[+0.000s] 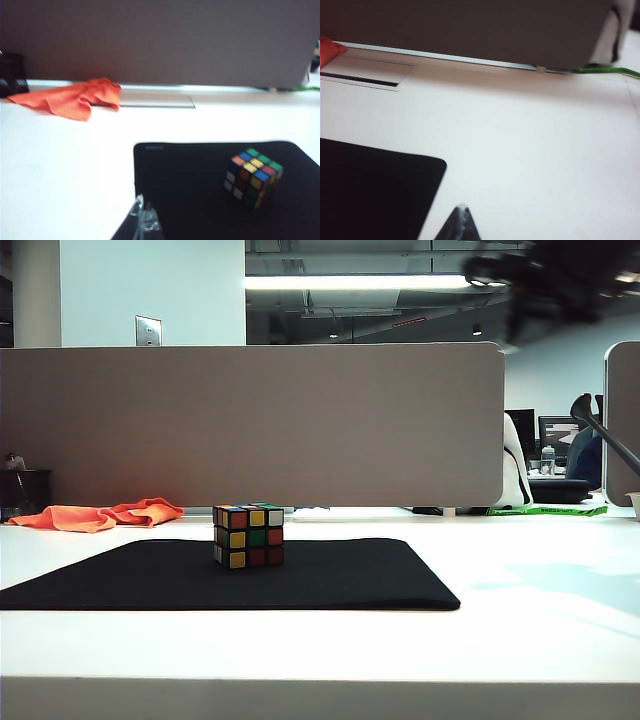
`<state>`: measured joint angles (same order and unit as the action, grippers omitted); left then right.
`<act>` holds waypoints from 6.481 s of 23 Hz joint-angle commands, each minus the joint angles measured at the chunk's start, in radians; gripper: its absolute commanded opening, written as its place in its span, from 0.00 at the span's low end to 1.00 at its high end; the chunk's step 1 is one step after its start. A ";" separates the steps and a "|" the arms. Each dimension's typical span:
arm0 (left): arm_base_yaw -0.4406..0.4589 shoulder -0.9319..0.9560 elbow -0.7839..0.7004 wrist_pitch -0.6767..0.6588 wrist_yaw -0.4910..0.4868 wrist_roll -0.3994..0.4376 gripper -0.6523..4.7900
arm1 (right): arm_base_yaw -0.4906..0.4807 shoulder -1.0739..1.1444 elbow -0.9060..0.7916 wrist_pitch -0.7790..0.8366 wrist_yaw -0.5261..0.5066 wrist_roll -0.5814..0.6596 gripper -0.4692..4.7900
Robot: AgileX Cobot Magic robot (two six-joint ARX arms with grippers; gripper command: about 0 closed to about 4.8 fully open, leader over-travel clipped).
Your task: Pick up the cube on the right side of the mouse pad, then place it in the center of the mouse pad.
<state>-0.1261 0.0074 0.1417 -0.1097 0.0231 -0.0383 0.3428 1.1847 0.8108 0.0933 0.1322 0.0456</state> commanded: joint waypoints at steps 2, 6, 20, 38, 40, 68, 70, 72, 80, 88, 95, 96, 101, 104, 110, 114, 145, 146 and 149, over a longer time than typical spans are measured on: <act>0.000 0.001 0.004 0.051 -0.001 0.053 0.11 | -0.049 -0.122 -0.175 0.129 -0.004 -0.001 0.08; 0.001 0.001 0.004 0.051 -0.001 0.058 0.11 | -0.122 -0.235 -0.282 0.153 -0.087 -0.001 0.08; 0.002 0.001 0.004 0.051 -0.002 0.058 0.11 | -0.163 -0.658 -0.551 0.151 -0.075 -0.032 0.08; 0.002 0.001 0.004 0.052 -0.004 0.084 0.11 | -0.174 -1.187 -0.736 -0.146 0.007 -0.070 0.08; 0.002 0.001 0.004 0.052 -0.004 0.084 0.11 | -0.191 -1.187 -0.744 -0.145 0.003 -0.072 0.08; 0.002 0.001 -0.016 0.045 -0.001 0.161 0.11 | -0.323 -1.187 -0.805 -0.119 -0.135 -0.072 0.08; 0.002 0.001 -0.016 0.045 0.000 0.161 0.11 | -0.322 -1.187 -0.805 -0.119 -0.135 -0.072 0.08; 0.002 0.001 -0.016 0.045 0.000 0.161 0.11 | -0.323 -1.187 -0.805 -0.119 -0.135 -0.072 0.08; 0.002 0.001 -0.023 0.049 -0.028 0.150 0.11 | -0.322 -1.187 -0.805 -0.119 -0.135 -0.072 0.08; 0.002 0.001 -0.027 0.048 -0.048 0.150 0.11 | -0.322 -1.187 -0.805 -0.119 -0.135 -0.072 0.08; 0.003 0.001 -0.027 0.055 -0.050 0.151 0.11 | -0.320 -1.187 -0.805 -0.119 -0.135 -0.071 0.08; 0.003 0.001 -0.027 0.057 -0.050 0.151 0.11 | -0.320 -1.187 -0.805 -0.119 -0.136 -0.071 0.08; 0.003 0.001 -0.027 0.061 -0.048 0.146 0.11 | -0.320 -1.187 -0.805 -0.119 -0.140 -0.071 0.08; 0.003 0.001 -0.027 0.064 -0.036 0.131 0.11 | -0.320 -1.187 -0.805 -0.119 -0.139 -0.068 0.08; 0.002 0.001 -0.027 0.068 -0.011 0.132 0.11 | -0.320 -1.187 -0.805 -0.119 -0.138 -0.065 0.08; 0.002 0.001 -0.027 0.066 -0.004 0.132 0.11 | -0.320 -1.187 -0.805 -0.119 -0.132 -0.065 0.08; 0.003 0.002 -0.052 0.111 -0.037 0.143 0.11 | -0.320 -1.187 -0.805 -0.119 -0.135 -0.065 0.08; 0.003 0.002 -0.052 0.111 -0.035 0.143 0.11 | -0.320 -1.187 -0.805 -0.119 -0.135 -0.065 0.08; 0.003 0.002 -0.052 0.109 -0.027 0.143 0.11 | -0.320 -1.187 -0.805 -0.119 -0.135 -0.065 0.08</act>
<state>-0.1242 0.0090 0.0879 -0.0147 -0.0082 0.1009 0.0212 -0.0017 0.0074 -0.0422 -0.0013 -0.0231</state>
